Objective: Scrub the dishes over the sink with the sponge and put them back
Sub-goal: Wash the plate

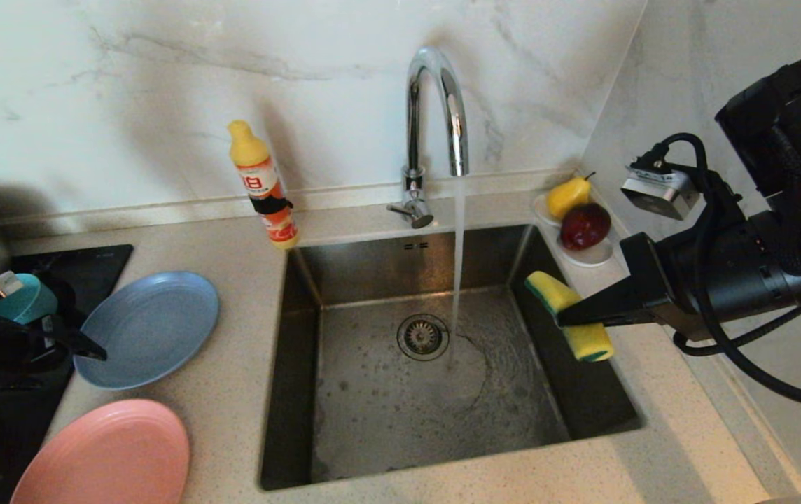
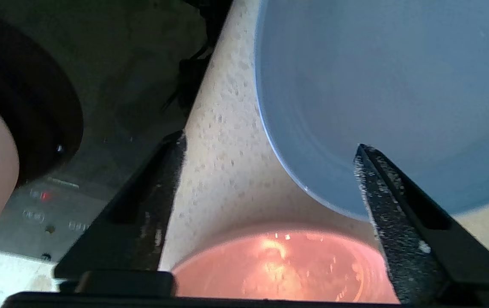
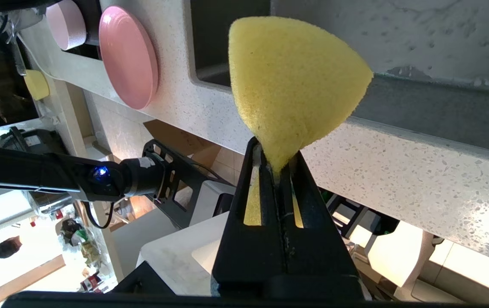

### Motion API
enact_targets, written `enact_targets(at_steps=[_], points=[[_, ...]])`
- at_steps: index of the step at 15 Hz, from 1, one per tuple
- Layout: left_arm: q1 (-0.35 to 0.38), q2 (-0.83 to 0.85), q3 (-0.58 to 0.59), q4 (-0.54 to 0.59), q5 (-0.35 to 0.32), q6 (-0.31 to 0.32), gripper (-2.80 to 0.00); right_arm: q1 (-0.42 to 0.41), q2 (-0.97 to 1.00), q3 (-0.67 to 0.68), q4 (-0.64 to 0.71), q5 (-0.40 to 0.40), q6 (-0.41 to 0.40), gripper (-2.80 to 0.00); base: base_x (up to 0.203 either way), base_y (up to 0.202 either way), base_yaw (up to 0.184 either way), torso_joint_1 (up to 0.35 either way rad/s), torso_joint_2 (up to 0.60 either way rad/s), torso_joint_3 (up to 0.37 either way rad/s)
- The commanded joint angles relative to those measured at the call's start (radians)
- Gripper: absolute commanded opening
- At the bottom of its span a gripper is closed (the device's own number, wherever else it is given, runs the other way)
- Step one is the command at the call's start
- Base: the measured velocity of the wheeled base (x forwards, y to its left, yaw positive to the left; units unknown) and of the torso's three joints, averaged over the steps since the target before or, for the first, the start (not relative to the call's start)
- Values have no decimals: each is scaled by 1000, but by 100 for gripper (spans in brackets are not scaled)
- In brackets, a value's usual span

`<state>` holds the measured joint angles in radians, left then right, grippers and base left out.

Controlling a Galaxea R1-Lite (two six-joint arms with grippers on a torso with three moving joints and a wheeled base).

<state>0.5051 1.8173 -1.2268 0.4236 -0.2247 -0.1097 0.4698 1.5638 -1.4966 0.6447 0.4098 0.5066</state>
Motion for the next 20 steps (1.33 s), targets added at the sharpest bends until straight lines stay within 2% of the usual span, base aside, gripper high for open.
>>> enact_targets(at_steps=[1,5,9,20], points=[[1,30,1,-16,-4,-2,0,-5,1,5,3,3,-7,-280,0,0,0,0,0,0],[1,45,20,-74,-25,-23,0,-9,1,9,1,4,-8,-280,0,0,0,0,0,0],[1,71,23,-95,-122,-48,0,-22,-1,26,-3,4,-9,-280,0,0,0,0,0,0],[4,78,12,-178,-206,-128,0,-39,-11,32,1,6,-26,-280,0,0,0,0,0,0]])
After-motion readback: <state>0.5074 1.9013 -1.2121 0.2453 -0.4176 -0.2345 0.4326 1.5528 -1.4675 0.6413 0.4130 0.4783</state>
